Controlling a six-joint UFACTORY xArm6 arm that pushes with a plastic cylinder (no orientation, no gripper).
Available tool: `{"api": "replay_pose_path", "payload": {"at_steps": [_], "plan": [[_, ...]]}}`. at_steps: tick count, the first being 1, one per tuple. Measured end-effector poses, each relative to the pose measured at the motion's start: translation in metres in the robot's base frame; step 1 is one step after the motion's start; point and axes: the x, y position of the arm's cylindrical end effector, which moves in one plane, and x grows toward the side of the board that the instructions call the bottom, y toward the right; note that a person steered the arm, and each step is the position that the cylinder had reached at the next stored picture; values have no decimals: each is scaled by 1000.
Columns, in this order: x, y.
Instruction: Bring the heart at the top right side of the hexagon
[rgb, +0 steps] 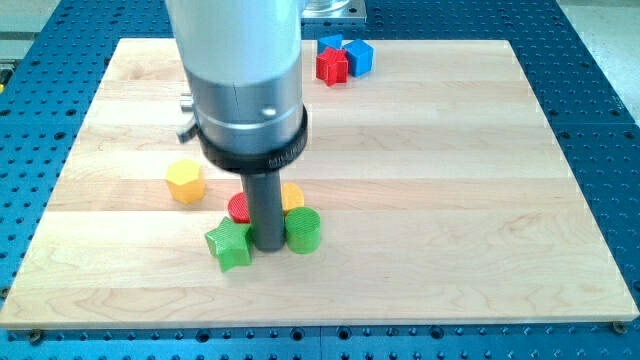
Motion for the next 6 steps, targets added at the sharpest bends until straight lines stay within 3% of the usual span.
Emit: {"api": "replay_pose_path", "payload": {"at_steps": [2,3,5,6], "plan": [[-50,56],[-38,109],[-52,49],[-74,112]]}}
